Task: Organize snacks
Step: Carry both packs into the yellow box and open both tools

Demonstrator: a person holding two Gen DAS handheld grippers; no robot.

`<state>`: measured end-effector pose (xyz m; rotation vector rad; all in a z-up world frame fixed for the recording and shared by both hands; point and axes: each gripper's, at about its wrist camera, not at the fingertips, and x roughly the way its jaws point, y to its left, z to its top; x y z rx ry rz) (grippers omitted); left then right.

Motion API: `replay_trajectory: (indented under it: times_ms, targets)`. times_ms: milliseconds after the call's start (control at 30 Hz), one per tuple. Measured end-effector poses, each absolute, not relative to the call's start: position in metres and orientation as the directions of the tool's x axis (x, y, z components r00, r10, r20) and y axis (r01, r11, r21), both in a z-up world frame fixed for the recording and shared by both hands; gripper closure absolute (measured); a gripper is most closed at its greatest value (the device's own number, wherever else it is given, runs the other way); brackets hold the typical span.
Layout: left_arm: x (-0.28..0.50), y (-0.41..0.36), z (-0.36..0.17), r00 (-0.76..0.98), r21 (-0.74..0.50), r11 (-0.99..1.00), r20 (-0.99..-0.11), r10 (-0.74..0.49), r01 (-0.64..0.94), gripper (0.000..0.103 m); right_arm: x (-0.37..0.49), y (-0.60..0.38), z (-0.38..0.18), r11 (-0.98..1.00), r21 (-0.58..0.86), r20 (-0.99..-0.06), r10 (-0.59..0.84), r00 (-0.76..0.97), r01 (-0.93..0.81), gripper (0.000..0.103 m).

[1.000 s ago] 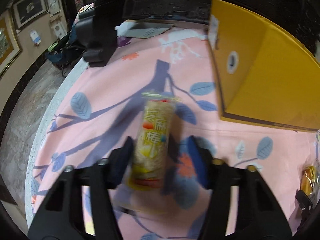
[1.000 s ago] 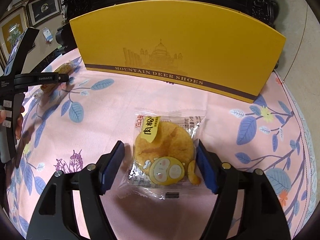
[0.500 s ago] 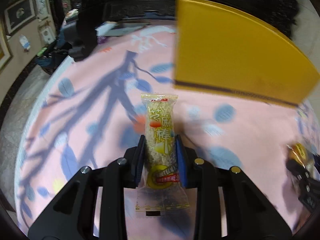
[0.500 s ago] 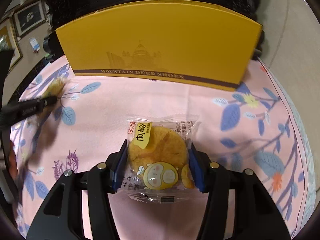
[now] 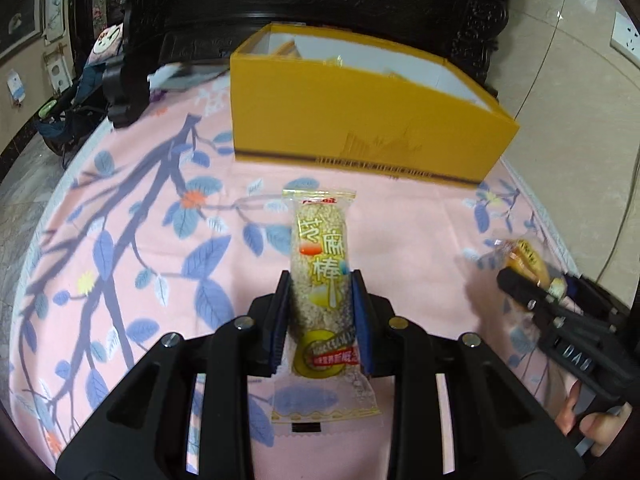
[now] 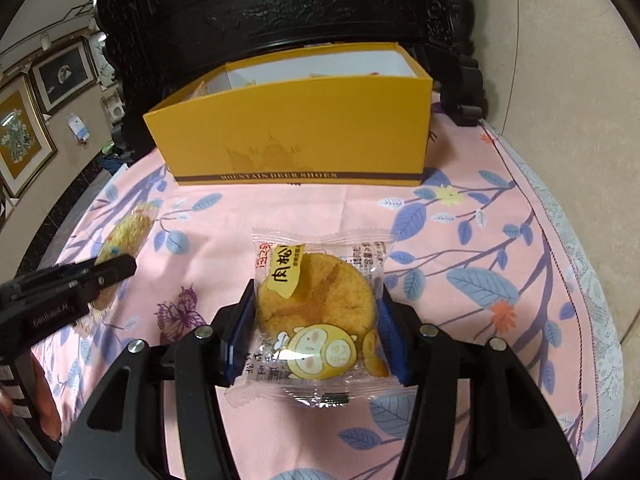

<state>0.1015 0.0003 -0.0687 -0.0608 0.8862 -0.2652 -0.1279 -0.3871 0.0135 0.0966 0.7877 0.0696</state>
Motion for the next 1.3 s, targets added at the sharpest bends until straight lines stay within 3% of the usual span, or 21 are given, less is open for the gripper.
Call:
replay_trajectory:
  times_ms: [900,1067,1300]
  targets:
    - [0.112,-0.021,-0.024,0.618,-0.203,0.942,-0.713,-0.330,0.268,0.075,-0.115,-0.390,0.041,0.986,0.149,-0.666,0.159,0.729,-0.079,0.047]
    - [0.150,-0.036,0.023,0.656,-0.141,0.944,-0.689,-0.309,0.297,0.074,-0.067,-0.384,0.091,0.982,0.132,-0.644,0.190,0.741,-0.137,0.047]
    - [0.245,-0.055,0.063,0.669,-0.121,0.956,-0.691,-0.274,0.266,0.074,0.019,-0.379,0.138,0.993,0.071,-0.640,0.118,0.760,-0.095,0.047]
